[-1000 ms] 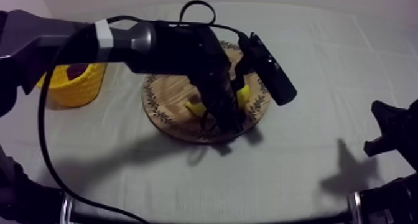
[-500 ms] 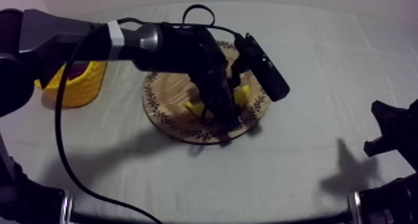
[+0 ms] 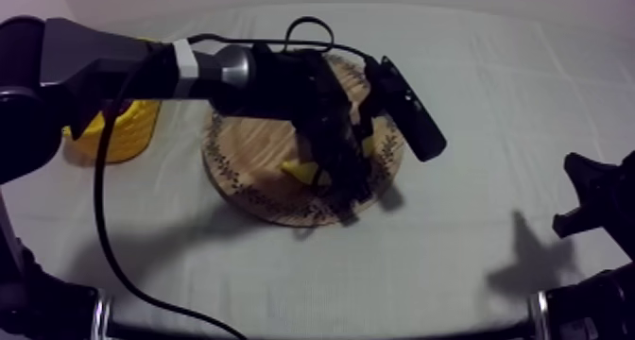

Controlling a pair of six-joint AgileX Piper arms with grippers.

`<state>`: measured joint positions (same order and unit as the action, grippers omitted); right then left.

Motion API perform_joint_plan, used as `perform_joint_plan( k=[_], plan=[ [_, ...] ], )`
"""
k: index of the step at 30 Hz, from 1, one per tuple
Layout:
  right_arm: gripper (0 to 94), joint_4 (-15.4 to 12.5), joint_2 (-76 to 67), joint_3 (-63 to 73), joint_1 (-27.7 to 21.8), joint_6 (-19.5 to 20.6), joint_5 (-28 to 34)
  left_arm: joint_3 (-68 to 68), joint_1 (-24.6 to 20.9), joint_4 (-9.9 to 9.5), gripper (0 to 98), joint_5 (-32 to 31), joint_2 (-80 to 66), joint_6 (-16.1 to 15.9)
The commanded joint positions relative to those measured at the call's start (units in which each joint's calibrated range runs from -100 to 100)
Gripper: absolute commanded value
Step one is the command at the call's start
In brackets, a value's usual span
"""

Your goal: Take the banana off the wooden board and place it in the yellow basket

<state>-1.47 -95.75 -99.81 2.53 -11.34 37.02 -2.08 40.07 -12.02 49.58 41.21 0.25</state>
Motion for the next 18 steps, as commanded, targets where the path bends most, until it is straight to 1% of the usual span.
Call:
perform_joint_plan(
  k=[1,7,11,18],
  plan=[
    [0.3,0.03,0.00,0.03,-0.01,-0.02,0.00,0.04,-0.01,-0.18,45.7,0.02,0.26,-0.02],
    [0.3,0.03,0.00,0.03,-0.01,-0.02,0.00,0.41,-0.01,-0.21,36.0,-0.69,0.56,0.19],
    [0.3,0.03,0.00,0.03,-0.01,-0.02,0.00,0.40,-0.01,-0.21,34.5,-0.62,0.56,0.23],
    [0.3,0.03,0.00,0.03,-0.01,-0.02,0.00,0.14,-0.30,0.14,36.2,0.66,-1.34,0.40]
  ],
)
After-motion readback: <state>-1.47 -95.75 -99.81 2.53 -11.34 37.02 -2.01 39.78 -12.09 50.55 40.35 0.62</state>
